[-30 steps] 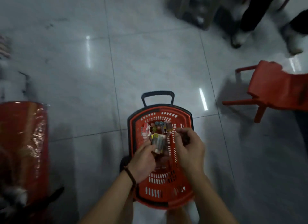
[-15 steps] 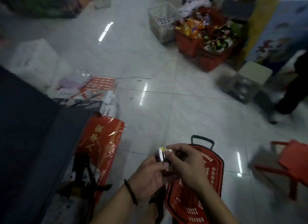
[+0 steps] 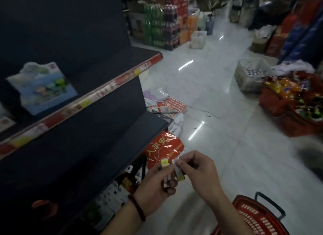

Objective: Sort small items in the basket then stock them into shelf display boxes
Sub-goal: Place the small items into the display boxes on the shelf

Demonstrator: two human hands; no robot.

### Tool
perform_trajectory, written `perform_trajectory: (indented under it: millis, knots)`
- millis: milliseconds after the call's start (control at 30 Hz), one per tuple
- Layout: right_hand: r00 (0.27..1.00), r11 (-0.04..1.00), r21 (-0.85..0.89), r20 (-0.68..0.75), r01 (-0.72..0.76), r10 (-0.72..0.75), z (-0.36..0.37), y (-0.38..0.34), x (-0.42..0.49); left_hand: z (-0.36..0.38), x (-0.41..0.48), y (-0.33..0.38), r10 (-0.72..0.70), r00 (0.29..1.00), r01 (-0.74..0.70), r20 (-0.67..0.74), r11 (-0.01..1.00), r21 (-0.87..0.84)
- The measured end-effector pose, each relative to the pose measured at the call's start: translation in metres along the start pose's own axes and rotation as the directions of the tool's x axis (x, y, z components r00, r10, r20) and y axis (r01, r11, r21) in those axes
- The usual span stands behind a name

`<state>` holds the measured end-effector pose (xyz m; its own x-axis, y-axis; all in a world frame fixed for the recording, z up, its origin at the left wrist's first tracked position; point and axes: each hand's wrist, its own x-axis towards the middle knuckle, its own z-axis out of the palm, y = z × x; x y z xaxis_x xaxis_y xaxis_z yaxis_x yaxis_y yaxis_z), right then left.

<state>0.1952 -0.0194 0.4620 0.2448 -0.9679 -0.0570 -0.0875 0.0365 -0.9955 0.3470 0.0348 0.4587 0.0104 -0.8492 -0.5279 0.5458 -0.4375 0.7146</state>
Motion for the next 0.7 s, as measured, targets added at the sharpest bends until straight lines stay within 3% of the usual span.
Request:
perform_trajectory:
  millis: [133, 333, 567, 633, 700]
  knots:
    - [0.994, 0.995, -0.075, 0.091, 0.067, -0.06, 0.098, -0.031, 0.001, -0.073, -0.037, 0.047, 0.221, 0.971, -0.215, -0.095, 0.974, 0.069]
    - [0.933, 0.949, -0.156, 0.281, 0.273, -0.223, 0.249, -0.09, -0.009, -0.196, -0.108, 0.135, 0.42, 0.897, -0.407, -0.14, 0.906, 0.114]
    - [0.819, 0.972, 0.046, 0.53, 0.229, -0.218, 0.371, -0.17, -0.011, -0.284, -0.183, 0.22, 0.572, 0.799, -0.526, -0.185, 0.815, 0.244]
    - [0.782, 0.958, 0.027, 0.571, 0.286, -0.249, 0.396, -0.187, 0.001, -0.297, -0.198, 0.236, 0.623, 0.746, -0.563, -0.236, 0.779, 0.277]
    - [0.754, 0.934, 0.019, 0.585, 0.357, -0.3, 0.421, -0.201, 0.015, -0.309, -0.213, 0.251, 0.714, 0.621, -0.606, -0.323, 0.699, 0.381]
